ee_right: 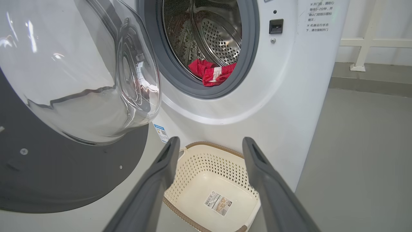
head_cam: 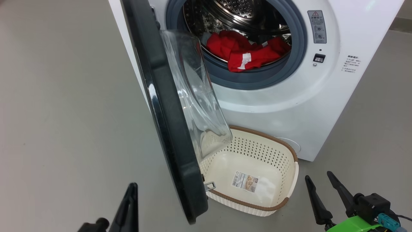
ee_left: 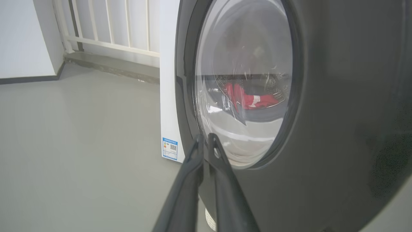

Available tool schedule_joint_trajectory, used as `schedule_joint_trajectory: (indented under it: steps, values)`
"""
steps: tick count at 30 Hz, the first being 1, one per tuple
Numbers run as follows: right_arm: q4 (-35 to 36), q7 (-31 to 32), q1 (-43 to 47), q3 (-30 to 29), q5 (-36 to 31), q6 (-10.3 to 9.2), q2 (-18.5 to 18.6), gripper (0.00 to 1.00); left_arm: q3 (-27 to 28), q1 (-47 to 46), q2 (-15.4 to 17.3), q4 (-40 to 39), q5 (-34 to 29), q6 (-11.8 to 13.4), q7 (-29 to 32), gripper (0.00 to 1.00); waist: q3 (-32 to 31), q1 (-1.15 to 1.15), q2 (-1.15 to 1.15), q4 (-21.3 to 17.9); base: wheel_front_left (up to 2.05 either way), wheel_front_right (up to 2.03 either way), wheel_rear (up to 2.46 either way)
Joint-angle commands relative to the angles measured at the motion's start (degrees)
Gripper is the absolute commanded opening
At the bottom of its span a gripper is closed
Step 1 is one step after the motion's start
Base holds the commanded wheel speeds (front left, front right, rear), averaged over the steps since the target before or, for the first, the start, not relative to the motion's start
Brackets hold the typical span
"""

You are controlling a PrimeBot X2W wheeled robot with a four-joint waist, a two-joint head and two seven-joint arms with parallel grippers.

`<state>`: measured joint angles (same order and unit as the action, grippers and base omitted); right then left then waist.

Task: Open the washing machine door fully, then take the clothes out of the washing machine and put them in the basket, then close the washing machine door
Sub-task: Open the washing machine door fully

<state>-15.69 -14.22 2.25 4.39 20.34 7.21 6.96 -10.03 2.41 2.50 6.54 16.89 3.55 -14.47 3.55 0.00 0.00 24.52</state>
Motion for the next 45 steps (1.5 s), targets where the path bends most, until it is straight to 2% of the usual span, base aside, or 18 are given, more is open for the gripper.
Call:
schedule_joint_trajectory:
  steps: [1, 9, 12, 16, 21, 26, 33, 45]
  values:
    - [1.47, -0.77, -0.34, 0.96, -0.5, 0.28, 0.33, 1.0, 2.36, -1.91, 0.38, -2.38, -0.14, 0.17, -0.53, 0.0, -0.1, 0.0, 0.0, -0.03, 0.0, 0.0, 0.0]
    - [1.7, -0.77, 0.06, 1.09, -0.42, 0.28, 0.0, 1.0, 3.95, -6.53, 0.38, -17.78, 0.32, -0.31, -0.53, 0.0, -0.6, 0.0, 0.0, 0.0, 0.0, 0.0, 0.0]
    - [1.84, -0.77, 0.14, 1.36, -0.38, 0.28, -0.11, 1.0, 1.35, -7.66, 0.38, -22.33, 0.94, -0.77, -0.53, 0.0, -0.79, 0.0, 0.0, -0.13, 0.0, 0.0, 0.0]
    - [2.02, -0.77, 0.14, 1.48, -0.38, 0.28, -0.26, 1.0, -5.24, -7.8, 0.38, -24.37, 0.72, -3.36, -0.53, 0.0, -0.95, 0.0, 0.0, -0.45, 0.0, 0.0, 0.0]
    - [2.38, -0.78, 0.12, 1.59, -0.5, 0.28, -0.36, 1.0, -13.74, -5.8, 0.38, -20.13, 1.96, -5.69, -0.53, 0.0, -0.83, 0.0, 0.0, -0.76, 0.0, 0.0, 0.0]
    - [2.65, -0.78, -0.16, 1.46, -0.61, 0.28, -0.32, 1.0, -17.12, -5.11, 0.38, -12.77, 4.83, -6.56, -0.53, 0.0, -0.28, 0.0, 0.0, -0.84, 0.0, 0.0, 0.0]
    - [2.57, -0.78, -0.82, 1.21, -0.54, 0.28, -0.18, 1.0, -16.8, -5.94, 0.38, -6.16, 9.31, -7.17, -0.53, 0.0, 0.22, 0.0, 0.0, -0.49, 0.0, 0.0, 0.0]
    - [2.66, -0.78, -1.31, 1.14, -0.36, 0.28, -0.39, 1.0, -14.28, -6.18, 0.38, -1.12, 10.96, -6.65, -0.53, 0.0, 0.0, 0.0, 0.0, 0.06, 0.0, 0.0, 0.0]
